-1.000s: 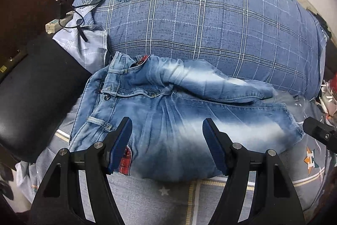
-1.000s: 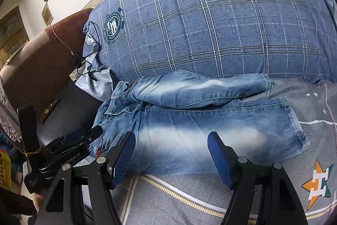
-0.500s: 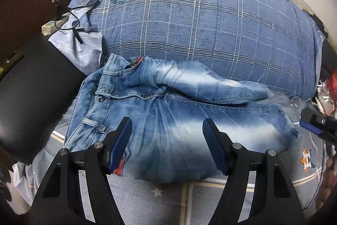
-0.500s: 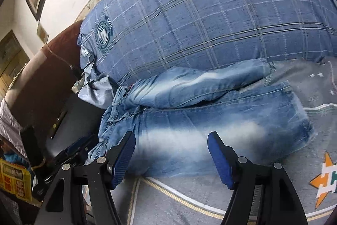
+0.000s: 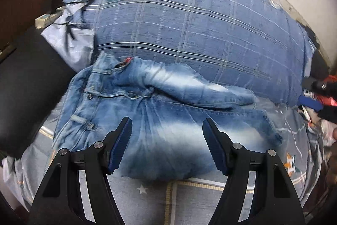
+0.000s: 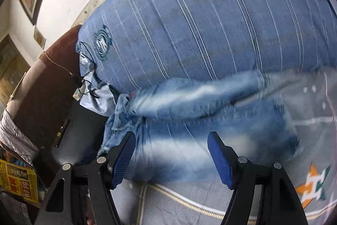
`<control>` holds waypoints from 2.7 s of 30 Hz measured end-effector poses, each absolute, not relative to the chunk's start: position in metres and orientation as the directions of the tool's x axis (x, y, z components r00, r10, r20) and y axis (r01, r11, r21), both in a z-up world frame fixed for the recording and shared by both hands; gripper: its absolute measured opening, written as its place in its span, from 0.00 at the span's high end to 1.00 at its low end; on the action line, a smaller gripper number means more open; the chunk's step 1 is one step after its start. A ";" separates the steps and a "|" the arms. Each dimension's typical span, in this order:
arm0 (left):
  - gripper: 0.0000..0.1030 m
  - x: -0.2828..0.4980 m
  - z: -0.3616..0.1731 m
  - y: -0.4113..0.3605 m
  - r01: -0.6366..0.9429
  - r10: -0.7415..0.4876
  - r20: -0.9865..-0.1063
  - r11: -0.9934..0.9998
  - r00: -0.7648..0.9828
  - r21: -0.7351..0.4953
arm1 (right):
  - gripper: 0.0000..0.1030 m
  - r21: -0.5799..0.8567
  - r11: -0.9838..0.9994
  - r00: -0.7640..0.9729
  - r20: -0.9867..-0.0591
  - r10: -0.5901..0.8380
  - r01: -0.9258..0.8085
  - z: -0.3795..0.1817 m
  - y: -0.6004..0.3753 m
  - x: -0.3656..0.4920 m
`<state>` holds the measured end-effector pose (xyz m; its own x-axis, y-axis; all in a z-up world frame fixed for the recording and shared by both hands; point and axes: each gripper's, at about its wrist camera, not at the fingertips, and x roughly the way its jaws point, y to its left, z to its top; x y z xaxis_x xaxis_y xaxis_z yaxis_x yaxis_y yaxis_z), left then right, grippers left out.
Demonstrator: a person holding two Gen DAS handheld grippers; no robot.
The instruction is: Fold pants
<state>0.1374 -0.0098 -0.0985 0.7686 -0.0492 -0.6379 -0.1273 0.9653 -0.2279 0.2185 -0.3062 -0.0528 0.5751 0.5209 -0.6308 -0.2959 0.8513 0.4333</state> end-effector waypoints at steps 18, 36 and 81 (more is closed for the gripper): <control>0.32 0.143 -0.093 -0.021 -0.131 -0.014 -0.651 0.976 0.759 -0.174 | 0.33 0.437 0.812 0.541 -0.606 0.584 -0.387 -0.101 -0.327 0.236; 0.32 0.240 -0.061 -0.044 -0.033 -0.099 -0.604 0.979 0.791 -0.204 | 0.33 0.484 0.834 0.570 -0.618 0.541 -0.267 -0.112 -0.373 0.260; 0.32 0.357 -0.142 -0.046 -0.117 -0.446 -0.810 0.846 0.380 -0.521 | 0.93 0.413 0.724 0.366 -0.660 0.656 -0.553 -0.127 -0.347 0.251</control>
<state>0.3570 -0.0463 -0.1422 0.3803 -0.4462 -0.8101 -0.1171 0.8456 -0.5208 0.2512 -0.3473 -0.1275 0.3660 0.6561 -0.6600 -0.5532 0.7237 0.4126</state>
